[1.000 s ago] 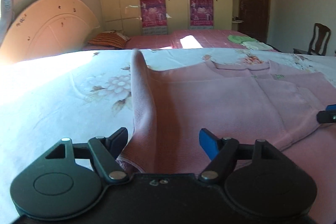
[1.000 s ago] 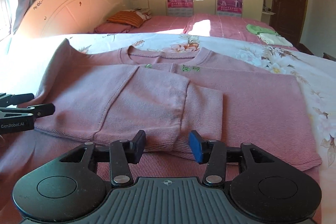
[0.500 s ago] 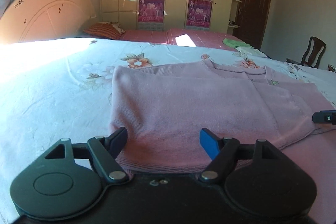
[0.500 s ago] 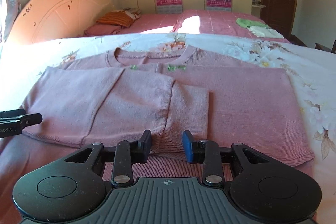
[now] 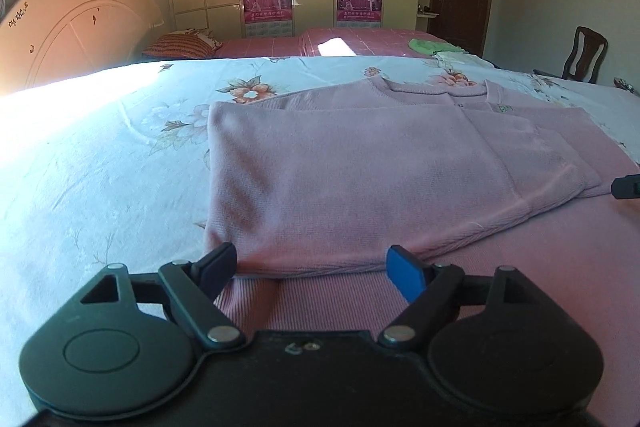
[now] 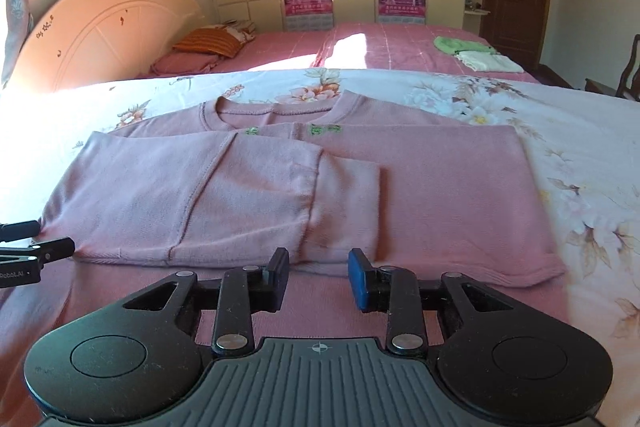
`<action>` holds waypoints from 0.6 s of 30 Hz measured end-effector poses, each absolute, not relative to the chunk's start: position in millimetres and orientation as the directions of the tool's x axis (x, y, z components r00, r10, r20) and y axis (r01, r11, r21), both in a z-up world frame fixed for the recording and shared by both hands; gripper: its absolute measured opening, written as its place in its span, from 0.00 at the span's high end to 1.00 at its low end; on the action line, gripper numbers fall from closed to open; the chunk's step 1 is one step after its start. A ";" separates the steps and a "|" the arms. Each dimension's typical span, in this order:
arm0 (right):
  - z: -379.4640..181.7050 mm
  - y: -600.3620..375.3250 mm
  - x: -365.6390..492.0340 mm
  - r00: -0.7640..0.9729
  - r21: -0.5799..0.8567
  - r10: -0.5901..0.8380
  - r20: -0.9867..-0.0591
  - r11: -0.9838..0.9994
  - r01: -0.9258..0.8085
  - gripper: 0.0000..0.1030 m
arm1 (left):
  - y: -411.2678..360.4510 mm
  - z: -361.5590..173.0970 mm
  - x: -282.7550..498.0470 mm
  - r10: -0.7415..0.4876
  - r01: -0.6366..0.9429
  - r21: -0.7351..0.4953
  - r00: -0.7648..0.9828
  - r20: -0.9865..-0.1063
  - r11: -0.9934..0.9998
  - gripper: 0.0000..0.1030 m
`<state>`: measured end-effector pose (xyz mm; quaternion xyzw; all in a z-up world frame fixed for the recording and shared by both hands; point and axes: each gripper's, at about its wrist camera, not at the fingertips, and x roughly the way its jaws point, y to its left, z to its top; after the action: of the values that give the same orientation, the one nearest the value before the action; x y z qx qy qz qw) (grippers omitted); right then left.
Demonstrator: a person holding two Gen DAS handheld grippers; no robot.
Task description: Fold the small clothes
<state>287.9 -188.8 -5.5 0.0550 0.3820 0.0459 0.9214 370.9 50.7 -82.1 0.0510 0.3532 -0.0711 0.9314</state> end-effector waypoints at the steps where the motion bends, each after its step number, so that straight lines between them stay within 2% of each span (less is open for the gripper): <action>1: -4.2 -193.8 281.6 0.704 0.145 0.125 -0.699 0.989 -0.032 0.69 | 49.7 -81.2 365.2 -0.091 0.174 0.057 0.735 -0.672 0.983 0.21; 10: 9.8 -219.0 226.6 0.694 0.204 0.147 -0.705 0.979 -0.001 0.69 | 56.2 -73.1 303.5 -0.069 0.177 0.089 0.725 -0.685 0.980 0.21; 13: 12.2 -232.8 202.8 0.693 0.231 0.164 -0.702 0.973 0.004 0.69 | 71.6 -72.9 274.6 -0.066 0.149 0.058 0.710 -0.702 0.987 0.25; 14: 12.2 -240.5 193.5 0.689 0.245 0.169 -0.704 0.969 0.012 0.69 | 76.6 -73.5 263.9 -0.056 0.135 0.056 0.703 -0.709 0.989 0.30; 18: 15.0 -275.0 151.4 0.684 0.292 0.178 -0.707 0.955 0.054 0.69 | 96.2 -71.9 220.4 -0.042 0.082 0.020 0.685 -0.727 0.996 0.31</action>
<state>151.4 -275.0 15.0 0.1461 0.3958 0.0343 0.9060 220.4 96.2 -71.9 0.0255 0.3952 -0.0338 0.9176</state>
